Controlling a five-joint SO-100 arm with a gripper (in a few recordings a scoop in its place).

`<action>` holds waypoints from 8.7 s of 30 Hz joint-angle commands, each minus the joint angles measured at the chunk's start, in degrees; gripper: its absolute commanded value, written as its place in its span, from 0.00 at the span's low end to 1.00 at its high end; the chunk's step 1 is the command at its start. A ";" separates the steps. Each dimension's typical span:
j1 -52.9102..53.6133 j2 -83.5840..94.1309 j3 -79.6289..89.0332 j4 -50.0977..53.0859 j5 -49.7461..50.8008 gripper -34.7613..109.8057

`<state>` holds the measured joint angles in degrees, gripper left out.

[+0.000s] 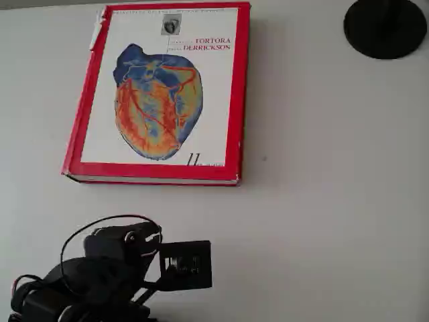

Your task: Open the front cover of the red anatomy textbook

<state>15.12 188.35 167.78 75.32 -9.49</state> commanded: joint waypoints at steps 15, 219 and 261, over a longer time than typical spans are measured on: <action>-0.26 -0.09 2.11 0.26 0.09 0.27; 12.04 -81.56 -35.24 -47.72 -12.92 0.39; 0.35 -65.57 -50.19 -31.29 -5.19 0.39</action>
<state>19.42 116.81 128.41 43.68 -15.56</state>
